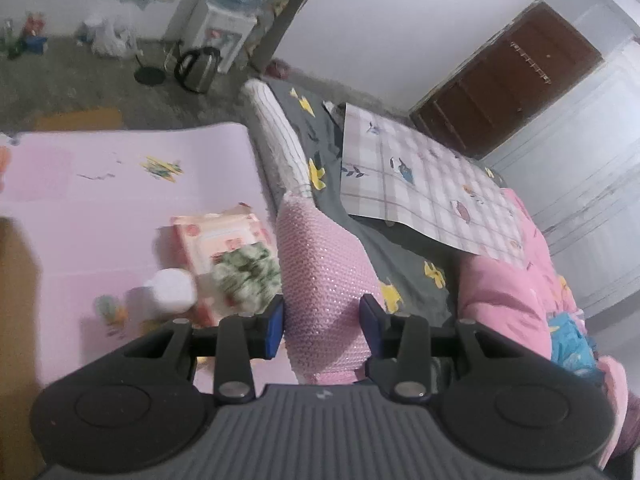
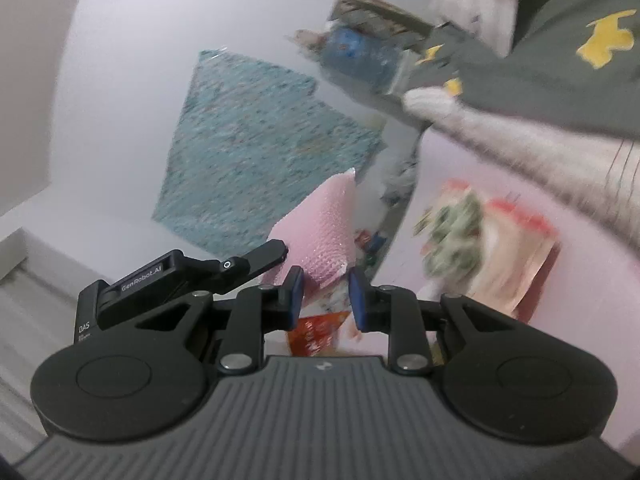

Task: Organize soft objects
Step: 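Carry the pink sponge into the box and open the left gripper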

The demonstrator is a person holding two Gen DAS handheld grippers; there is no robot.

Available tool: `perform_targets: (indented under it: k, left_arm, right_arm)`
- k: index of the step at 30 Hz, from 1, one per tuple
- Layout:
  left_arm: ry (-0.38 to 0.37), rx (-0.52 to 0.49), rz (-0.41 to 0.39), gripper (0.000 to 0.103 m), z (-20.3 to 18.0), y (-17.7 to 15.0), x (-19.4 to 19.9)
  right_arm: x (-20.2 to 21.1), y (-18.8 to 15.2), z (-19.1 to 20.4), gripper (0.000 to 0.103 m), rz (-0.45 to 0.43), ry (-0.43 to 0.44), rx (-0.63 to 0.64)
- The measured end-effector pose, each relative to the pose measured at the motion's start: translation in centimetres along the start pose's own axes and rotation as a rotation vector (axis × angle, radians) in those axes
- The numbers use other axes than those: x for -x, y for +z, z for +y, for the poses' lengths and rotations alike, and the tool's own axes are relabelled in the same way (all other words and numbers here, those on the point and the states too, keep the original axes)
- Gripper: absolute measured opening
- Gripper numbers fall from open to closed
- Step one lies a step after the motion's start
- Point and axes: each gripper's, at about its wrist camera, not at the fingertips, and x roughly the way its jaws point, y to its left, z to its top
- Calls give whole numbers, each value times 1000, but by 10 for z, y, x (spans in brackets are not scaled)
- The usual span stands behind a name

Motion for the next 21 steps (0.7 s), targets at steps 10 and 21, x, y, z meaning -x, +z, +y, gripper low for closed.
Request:
perform_targets:
  k: [10,21]
  left_arm:
    - [79,8,-146,40,58,-69,131]
    - [97,221,-181,40,186,-126,197]
  right_arm:
    - [-4,-120,77,23,172,84,81]
    - [-48,-243,123,23,390,21,182]
